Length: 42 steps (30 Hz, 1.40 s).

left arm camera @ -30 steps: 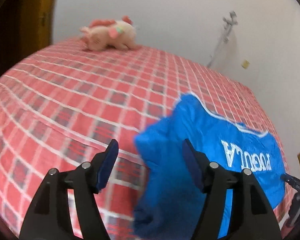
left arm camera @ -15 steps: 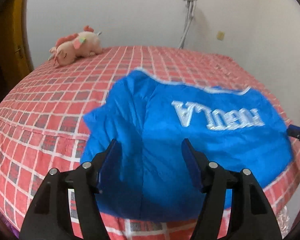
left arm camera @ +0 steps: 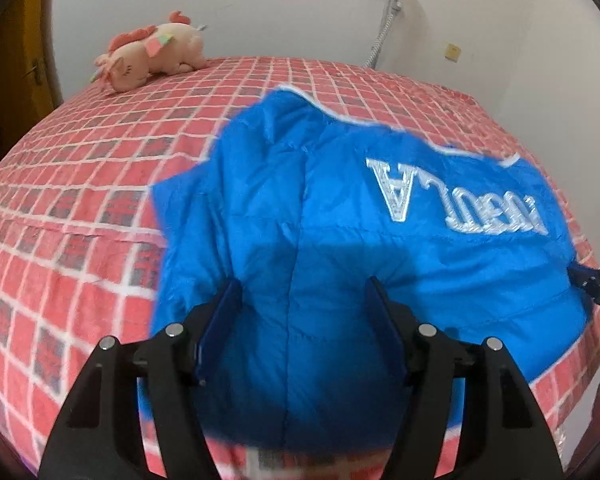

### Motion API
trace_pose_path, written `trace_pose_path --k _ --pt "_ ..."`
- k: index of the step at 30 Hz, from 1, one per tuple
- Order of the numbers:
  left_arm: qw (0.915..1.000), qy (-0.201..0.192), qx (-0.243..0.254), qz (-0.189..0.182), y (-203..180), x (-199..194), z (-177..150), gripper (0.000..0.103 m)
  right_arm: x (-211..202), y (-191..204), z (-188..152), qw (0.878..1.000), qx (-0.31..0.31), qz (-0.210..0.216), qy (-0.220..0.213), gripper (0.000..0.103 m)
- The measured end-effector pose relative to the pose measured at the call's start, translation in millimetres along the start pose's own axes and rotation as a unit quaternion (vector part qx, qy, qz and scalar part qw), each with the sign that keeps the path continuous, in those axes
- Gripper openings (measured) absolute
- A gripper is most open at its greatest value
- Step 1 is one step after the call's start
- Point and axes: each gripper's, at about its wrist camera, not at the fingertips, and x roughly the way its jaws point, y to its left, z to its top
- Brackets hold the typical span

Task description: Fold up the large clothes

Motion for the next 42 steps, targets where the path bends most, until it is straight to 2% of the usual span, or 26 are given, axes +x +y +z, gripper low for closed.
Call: trace_pose_path --k 1,2,3,4,7,11,15,19,22,29,34,36,37,39,41,42 --pt "1.0 -0.006 -0.008 -0.002 2.7 -11.4 -0.5 0.067 -4.7 -0.6 1.1 1.0 0.0 0.005 -0.003 0.043" --pt "0.9998 -0.011 -0.014 -0.003 5.4 -21.7 -1.5 0.076 -9.6 -0.1 2.0 1.0 -0.005 0.01 -0.006 0.044" --pt "0.9997 -0.014 -0.02 0.0 8.3 -29.7 -2.8 0.081 -12.5 1.3 2.6 1.0 -0.009 0.012 -0.008 0.044" --pt "0.9994 -0.013 -0.028 0.012 14.1 -40.2 -6.2 0.084 -15.4 2.5 3.0 1.0 -0.014 0.014 -0.008 0.044" --pt "0.9979 0.01 -0.052 0.037 32.0 -50.7 -17.6 0.084 -17.3 4.1 4.2 1.0 -0.023 0.02 -0.004 0.045" --pt "0.9932 0.056 -0.102 -0.011 53.1 -44.1 -33.6 0.084 -15.5 5.0 2.9 0.999 -0.03 0.023 0.004 0.046" --pt "0.985 0.066 -0.145 -0.065 63.4 -29.5 -36.8 0.084 -14.1 3.3 1.8 0.999 -0.031 0.028 0.007 0.046" --pt "0.9792 0.081 -0.163 -0.09 65.3 -9.9 -35.2 0.084 -10.8 1.0 1.0 0.999 -0.027 0.034 0.009 0.047" --pt "0.971 0.083 -0.191 -0.118 73.2 1.1 -31.2 0.084 -7.4 2.2 1.5 0.999 -0.031 0.03 0.01 0.047" --pt "0.9665 0.089 -0.202 -0.132 72.8 23.5 -14.0 0.084 -2.4 5.2 3.0 0.999 -0.037 0.023 0.014 0.049" --pt "0.9685 0.08 -0.189 -0.141 72.6 40.7 -0.2 0.085 3.0 2.5 4.5 0.999 -0.028 0.032 0.021 0.05" --pt "0.9707 0.076 -0.182 -0.137 69.4 43.6 4.4 0.083 4.0 2.9 4.5 0.999 -0.026 0.032 0.023 0.05" --pt "0.9716 0.075 -0.178 -0.136 68.7 43.5 5.8 0.078 4.0 3.4 4.3 0.999 -0.026 0.031 0.023 0.05" --pt "0.9695 0.075 -0.182 -0.146 69.4 42.4 5.7 0.067 4.2 3.5 4.7 0.999 -0.023 0.033 0.025 0.05" --pt "0.9628 0.075 -0.203 -0.162 73.4 35.2 2.2 0.048 4.3 3.5 5.2 0.999 -0.02 0.033 0.029 0.05" --pt "0.9629 0.071 -0.2 -0.167 71.6 29.9 1.7 0.046 4.7 4.1 5.8 0.999 -0.02 0.031 0.029 0.05"
